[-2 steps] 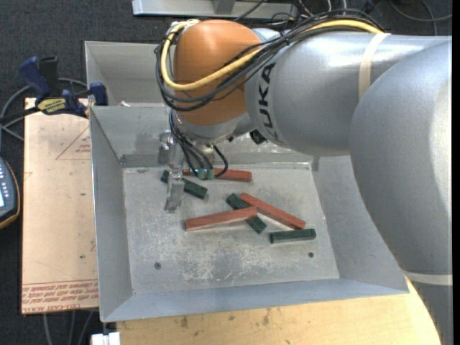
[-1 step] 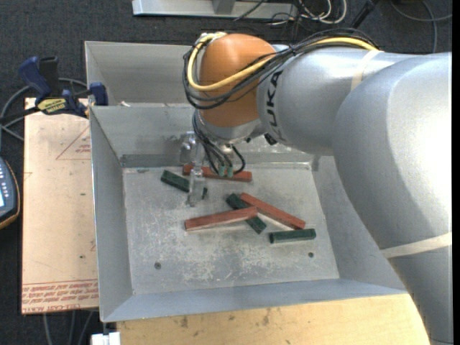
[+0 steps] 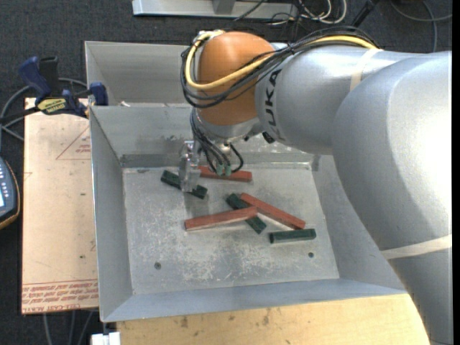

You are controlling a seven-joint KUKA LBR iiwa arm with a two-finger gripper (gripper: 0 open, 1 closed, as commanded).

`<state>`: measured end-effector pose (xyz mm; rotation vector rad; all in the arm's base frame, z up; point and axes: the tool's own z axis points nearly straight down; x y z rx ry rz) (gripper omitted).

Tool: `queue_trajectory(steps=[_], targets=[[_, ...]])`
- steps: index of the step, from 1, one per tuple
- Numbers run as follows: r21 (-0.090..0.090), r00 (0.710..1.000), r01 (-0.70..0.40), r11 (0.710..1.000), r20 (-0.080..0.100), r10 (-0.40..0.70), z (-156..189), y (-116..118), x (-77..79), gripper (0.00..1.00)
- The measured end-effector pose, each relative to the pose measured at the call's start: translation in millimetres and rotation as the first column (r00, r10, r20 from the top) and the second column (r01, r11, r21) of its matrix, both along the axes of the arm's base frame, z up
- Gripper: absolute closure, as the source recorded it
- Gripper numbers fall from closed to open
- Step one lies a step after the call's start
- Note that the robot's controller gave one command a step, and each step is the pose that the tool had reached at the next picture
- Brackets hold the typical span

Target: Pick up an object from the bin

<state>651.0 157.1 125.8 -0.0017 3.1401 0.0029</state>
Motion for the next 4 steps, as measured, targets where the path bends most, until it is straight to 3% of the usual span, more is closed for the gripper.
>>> queue_trajectory(steps=[1, 2, 3, 4], targets=[[0.000, 1.000, 0.000, 1.000, 0.000, 0.000, 0.0, -0.1, 0.0, 0.00], [-0.001, 0.980, -0.197, 0.980, 0.001, 0.197, -55.8, -37.7, 0.2, 0.00], [0.000, 0.980, -0.197, 0.980, 0.006, 0.197, -52.8, -36.7, 1.8, 1.00], [0.000, 0.980, -0.197, 0.980, 0.004, 0.197, -54.6, -36.8, 0.8, 0.00]])
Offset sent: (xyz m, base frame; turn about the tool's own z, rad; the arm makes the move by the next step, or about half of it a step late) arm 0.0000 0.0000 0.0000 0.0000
